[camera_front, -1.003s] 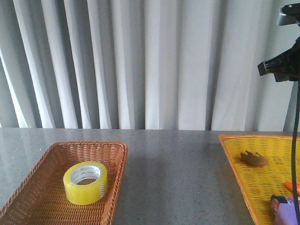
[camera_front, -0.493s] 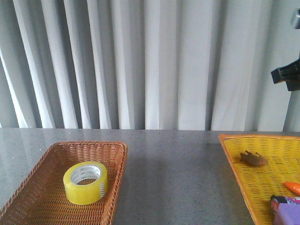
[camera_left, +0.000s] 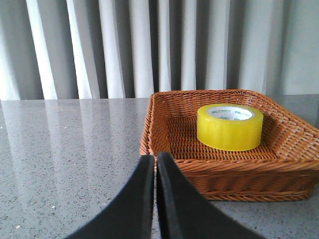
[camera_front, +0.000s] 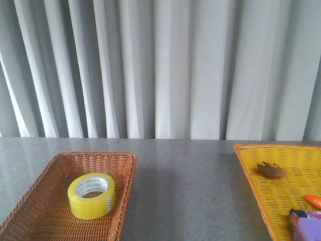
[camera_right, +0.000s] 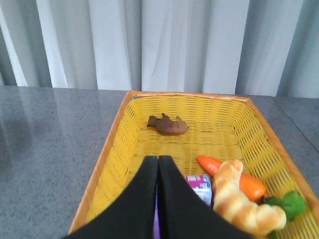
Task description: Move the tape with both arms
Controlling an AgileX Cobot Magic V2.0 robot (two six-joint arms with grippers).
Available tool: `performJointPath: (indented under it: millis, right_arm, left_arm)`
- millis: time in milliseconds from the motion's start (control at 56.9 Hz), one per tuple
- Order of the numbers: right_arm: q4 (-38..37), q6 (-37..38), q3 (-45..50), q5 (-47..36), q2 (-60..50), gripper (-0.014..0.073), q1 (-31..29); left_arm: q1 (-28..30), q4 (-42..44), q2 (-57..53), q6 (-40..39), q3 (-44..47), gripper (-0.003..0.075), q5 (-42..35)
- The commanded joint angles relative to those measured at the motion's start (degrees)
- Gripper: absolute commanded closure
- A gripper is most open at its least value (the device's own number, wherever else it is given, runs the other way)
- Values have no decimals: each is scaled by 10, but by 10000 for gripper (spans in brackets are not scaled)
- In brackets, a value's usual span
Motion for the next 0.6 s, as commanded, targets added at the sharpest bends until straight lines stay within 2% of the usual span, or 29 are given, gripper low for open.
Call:
performJointPath:
  millis: [0,246,580]
  right_arm:
    - [0,0,72,-55,-97,601,1]
    - [12,6,216,-15,-281,601,2]
    - [43,6,310,-34,-341,601,2]
  left_arm:
    - [2,-4,-9,-4,-4,725,-40]
    - [2,-4,-9,-4,-4,725,-40]
    - [2,-4,-9,-4,-4,725,-40]
